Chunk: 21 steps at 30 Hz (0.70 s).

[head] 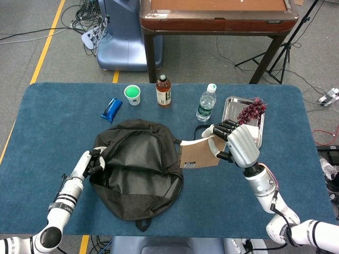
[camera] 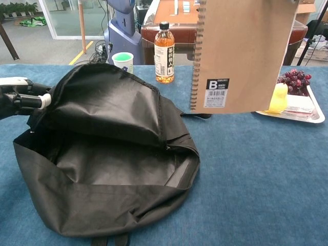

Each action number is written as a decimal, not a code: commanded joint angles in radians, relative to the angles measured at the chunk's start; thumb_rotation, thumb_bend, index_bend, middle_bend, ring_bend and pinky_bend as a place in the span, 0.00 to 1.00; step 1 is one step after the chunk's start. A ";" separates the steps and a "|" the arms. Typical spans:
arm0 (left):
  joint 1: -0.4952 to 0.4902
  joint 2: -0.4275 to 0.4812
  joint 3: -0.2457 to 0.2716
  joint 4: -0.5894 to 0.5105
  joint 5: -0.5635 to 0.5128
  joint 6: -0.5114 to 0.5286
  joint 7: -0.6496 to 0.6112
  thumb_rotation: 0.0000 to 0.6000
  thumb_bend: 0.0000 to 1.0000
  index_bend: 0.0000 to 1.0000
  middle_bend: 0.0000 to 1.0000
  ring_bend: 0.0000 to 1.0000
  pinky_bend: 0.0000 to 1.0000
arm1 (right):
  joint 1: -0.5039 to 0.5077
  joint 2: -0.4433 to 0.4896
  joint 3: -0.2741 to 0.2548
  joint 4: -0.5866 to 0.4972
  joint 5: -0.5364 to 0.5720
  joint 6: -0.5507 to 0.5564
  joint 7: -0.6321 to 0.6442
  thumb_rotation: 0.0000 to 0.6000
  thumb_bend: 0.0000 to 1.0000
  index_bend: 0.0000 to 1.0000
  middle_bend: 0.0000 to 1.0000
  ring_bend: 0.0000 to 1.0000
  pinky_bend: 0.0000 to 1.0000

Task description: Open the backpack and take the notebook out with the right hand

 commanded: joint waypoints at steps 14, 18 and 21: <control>0.042 0.040 0.030 -0.058 0.152 0.020 -0.035 0.55 0.58 0.27 0.14 0.12 0.25 | 0.129 -0.068 0.047 0.124 0.211 -0.370 -0.010 1.00 0.58 0.71 0.48 0.45 0.52; 0.051 0.050 0.035 -0.073 0.179 0.027 -0.045 0.41 0.56 0.21 0.12 0.10 0.25 | 0.161 -0.058 0.059 0.104 0.258 -0.446 -0.055 1.00 0.55 0.37 0.28 0.25 0.41; 0.058 0.060 0.037 -0.082 0.197 0.033 -0.053 0.33 0.54 0.16 0.10 0.08 0.25 | 0.173 -0.054 0.070 0.090 0.276 -0.461 -0.082 1.00 0.51 0.15 0.15 0.11 0.29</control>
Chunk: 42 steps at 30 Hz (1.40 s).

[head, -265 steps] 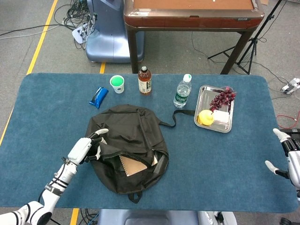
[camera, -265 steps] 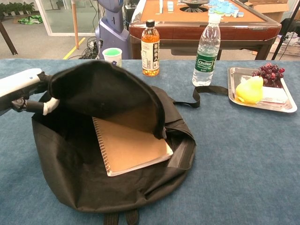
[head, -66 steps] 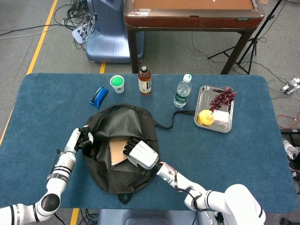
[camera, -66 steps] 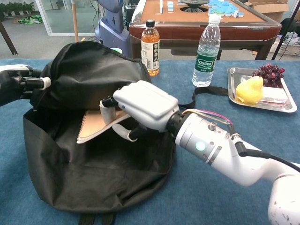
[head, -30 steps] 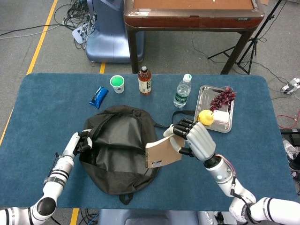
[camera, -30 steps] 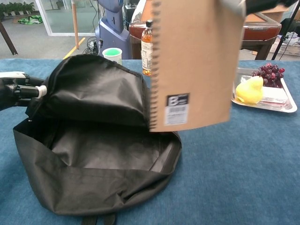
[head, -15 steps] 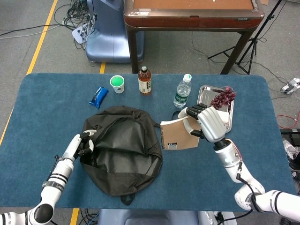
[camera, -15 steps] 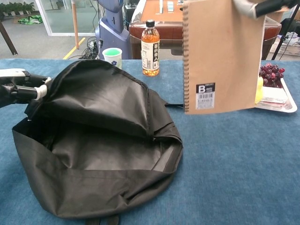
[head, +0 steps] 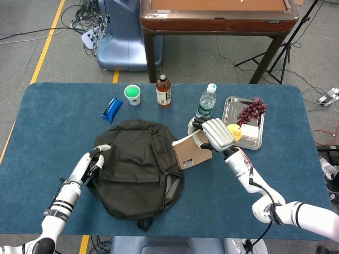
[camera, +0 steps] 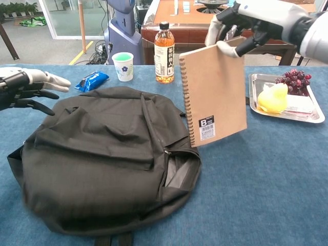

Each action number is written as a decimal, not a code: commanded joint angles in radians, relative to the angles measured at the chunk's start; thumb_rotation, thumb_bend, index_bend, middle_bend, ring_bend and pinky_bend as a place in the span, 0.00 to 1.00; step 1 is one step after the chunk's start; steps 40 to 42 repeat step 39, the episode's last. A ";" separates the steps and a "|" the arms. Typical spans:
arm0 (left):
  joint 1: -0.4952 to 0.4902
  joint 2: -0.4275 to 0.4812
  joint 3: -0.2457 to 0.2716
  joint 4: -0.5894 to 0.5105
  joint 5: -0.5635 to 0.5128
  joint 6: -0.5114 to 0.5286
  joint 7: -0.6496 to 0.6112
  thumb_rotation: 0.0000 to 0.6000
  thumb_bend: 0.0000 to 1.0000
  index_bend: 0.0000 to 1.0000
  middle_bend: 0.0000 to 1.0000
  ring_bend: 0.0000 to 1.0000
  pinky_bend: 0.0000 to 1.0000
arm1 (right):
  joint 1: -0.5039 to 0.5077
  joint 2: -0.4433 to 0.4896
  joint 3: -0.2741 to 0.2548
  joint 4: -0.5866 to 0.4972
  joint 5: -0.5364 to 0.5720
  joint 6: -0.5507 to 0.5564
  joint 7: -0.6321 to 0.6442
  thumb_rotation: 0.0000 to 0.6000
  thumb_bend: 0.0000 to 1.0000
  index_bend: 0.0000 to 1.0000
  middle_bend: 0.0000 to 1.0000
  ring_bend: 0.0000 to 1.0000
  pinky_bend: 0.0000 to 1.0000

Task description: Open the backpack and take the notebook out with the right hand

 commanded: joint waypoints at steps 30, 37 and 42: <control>0.100 0.067 0.100 0.177 0.276 0.192 0.075 0.60 0.52 0.15 0.07 0.08 0.24 | -0.388 0.242 -0.216 -0.260 -0.136 0.421 -0.255 1.00 0.49 0.36 0.36 0.33 0.44; 0.184 0.056 0.158 0.230 0.394 0.323 0.082 0.66 0.51 0.15 0.07 0.08 0.22 | -0.547 0.246 -0.291 -0.222 -0.140 0.536 -0.198 1.00 0.49 0.37 0.36 0.33 0.44; 0.211 0.055 0.176 0.232 0.426 0.362 0.084 0.69 0.50 0.15 0.07 0.08 0.21 | -0.588 0.242 -0.303 -0.212 -0.138 0.565 -0.172 1.00 0.49 0.37 0.36 0.33 0.44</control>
